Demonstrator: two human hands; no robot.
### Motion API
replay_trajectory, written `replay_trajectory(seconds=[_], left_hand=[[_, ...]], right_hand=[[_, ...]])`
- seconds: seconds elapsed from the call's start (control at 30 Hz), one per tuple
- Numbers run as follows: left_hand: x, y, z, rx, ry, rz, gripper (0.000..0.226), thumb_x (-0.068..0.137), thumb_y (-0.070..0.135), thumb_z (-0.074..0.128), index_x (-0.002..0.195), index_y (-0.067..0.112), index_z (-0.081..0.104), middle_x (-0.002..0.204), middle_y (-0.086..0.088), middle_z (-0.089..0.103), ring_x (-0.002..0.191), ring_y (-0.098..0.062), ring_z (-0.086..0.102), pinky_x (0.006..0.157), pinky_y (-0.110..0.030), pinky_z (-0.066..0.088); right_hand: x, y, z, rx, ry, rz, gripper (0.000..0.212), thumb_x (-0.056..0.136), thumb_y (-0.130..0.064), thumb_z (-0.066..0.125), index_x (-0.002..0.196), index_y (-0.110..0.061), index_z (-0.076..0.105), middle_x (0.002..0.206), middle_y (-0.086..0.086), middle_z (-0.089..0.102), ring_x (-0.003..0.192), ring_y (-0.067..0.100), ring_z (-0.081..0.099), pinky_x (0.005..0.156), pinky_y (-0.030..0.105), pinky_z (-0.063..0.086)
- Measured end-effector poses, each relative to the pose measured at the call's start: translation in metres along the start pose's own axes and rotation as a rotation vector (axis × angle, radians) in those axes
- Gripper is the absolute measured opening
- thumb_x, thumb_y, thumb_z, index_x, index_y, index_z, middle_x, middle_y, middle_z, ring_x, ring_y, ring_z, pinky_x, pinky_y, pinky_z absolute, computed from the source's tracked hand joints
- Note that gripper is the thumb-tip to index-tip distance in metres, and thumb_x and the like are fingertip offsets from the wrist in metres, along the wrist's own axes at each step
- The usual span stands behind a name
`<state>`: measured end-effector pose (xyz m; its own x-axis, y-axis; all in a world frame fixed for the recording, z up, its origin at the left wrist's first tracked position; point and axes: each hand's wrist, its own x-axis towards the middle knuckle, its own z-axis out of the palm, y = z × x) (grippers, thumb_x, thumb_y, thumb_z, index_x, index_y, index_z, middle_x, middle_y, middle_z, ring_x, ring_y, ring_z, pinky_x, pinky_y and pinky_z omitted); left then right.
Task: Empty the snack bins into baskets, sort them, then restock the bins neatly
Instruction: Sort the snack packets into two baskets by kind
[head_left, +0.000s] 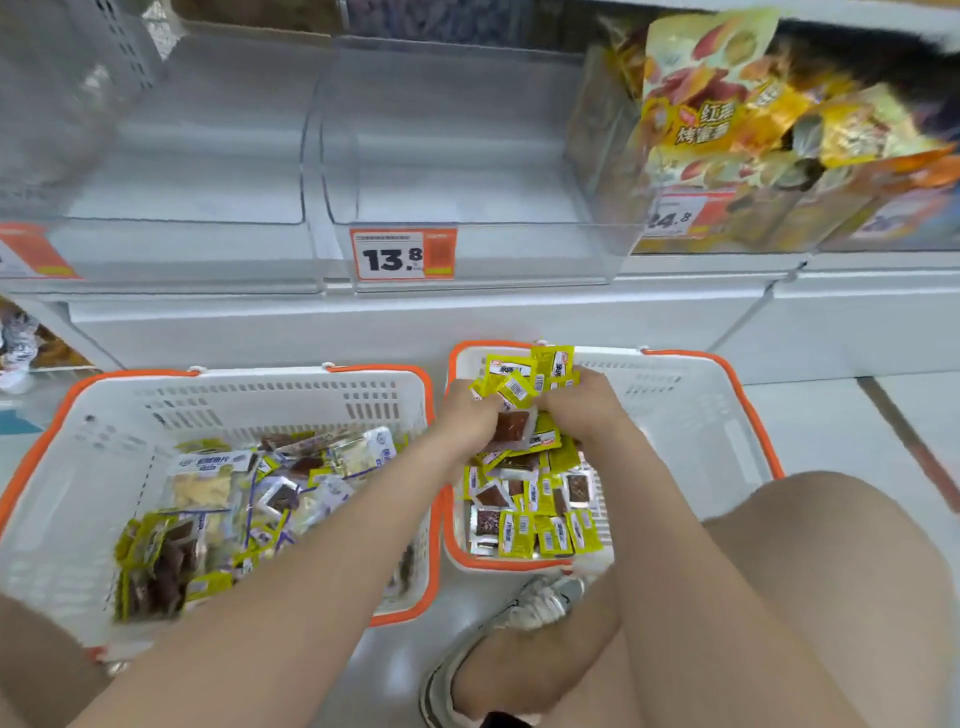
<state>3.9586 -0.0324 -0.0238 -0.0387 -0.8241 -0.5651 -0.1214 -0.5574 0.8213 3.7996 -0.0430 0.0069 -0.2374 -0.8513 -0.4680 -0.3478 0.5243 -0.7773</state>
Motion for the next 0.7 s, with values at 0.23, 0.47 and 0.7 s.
replay_trajectory(seconds=[0.23,0.47,0.7], left_hand=[[0.009,-0.038,0.019,-0.108,-0.135,-0.064,0.054,0.091,0.021,0.077,0.138,0.029,0.051,0.114,-0.007,0.076,0.09,-0.024,0.078,0.071,-0.044,0.063],[-0.003,-0.032,-0.01,0.542,-0.142,0.256,0.032,0.105,0.013,0.049,0.126,0.027,0.07,0.119,0.005,0.067,0.093,-0.017,0.069,0.076,-0.022,0.055],[-0.02,-0.074,-0.103,0.427,0.153,0.318,0.027,0.101,0.005,0.054,0.101,0.023,0.074,0.093,0.005,0.075,0.077,-0.011,0.071,0.067,-0.025,0.055]], right_hand=[[0.036,0.052,-0.009,0.178,-0.084,0.301,0.04,0.073,-0.028,0.055,0.102,-0.002,0.065,0.085,0.014,0.063,0.073,0.031,0.064,0.073,0.055,0.053],[0.013,0.027,-0.016,-0.09,-0.099,0.284,0.016,0.097,-0.024,0.047,0.09,-0.013,0.055,0.092,0.012,0.058,0.077,0.028,0.057,0.076,0.04,0.054],[-0.013,-0.011,0.05,-0.131,-0.325,-0.092,0.022,0.096,-0.015,0.056,0.101,-0.005,0.075,0.093,0.017,0.077,0.068,0.021,0.068,0.063,0.028,0.05]])
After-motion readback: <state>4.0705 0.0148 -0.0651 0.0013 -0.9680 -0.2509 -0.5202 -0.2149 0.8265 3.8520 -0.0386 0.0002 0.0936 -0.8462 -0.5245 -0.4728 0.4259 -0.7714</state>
